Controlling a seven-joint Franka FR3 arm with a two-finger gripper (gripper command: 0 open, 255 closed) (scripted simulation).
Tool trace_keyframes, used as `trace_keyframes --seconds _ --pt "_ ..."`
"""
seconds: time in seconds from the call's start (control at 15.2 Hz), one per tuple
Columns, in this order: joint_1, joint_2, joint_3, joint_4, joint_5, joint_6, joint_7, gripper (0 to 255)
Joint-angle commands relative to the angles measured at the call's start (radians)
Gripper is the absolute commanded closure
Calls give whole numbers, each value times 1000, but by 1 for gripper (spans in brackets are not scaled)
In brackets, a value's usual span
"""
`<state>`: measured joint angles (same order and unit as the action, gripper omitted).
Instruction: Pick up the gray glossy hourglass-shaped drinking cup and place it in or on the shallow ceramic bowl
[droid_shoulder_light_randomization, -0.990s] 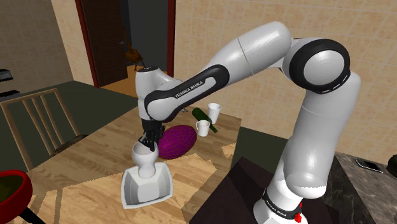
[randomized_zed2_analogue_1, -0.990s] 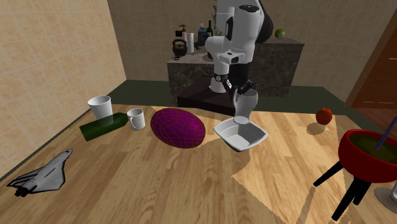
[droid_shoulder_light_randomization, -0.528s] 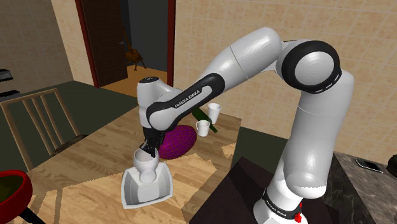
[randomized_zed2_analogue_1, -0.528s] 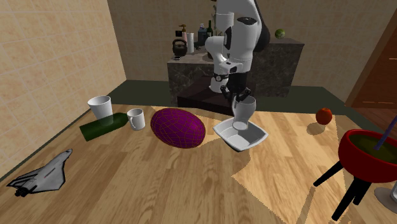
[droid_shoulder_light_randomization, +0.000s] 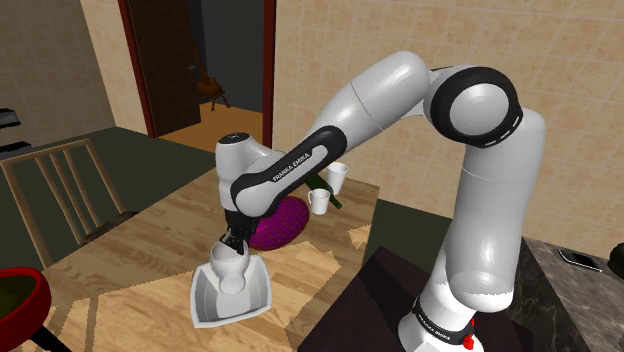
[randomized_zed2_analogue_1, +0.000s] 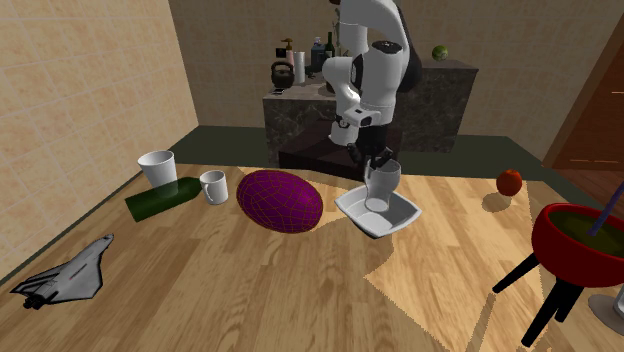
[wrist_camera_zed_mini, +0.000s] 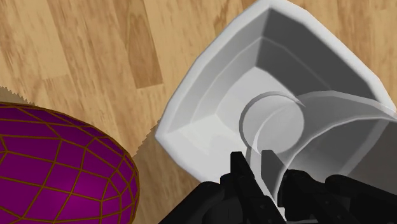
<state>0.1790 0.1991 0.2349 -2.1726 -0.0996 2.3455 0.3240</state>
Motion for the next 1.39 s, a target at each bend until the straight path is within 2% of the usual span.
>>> trace_keyframes --seconds 0.0,0.2,0.26,0.59,0.86,1.32 --pt "0 0 0 -1 0 2 0 255" --pt "0 0 0 -1 0 2 0 255" --pt "0 0 0 -1 0 2 0 0" --pt "0 0 0 -1 0 2 0 0" --pt "-4 -77 8 42 31 -115 -21 0" --pt "-4 -77 8 42 31 -115 -21 0"
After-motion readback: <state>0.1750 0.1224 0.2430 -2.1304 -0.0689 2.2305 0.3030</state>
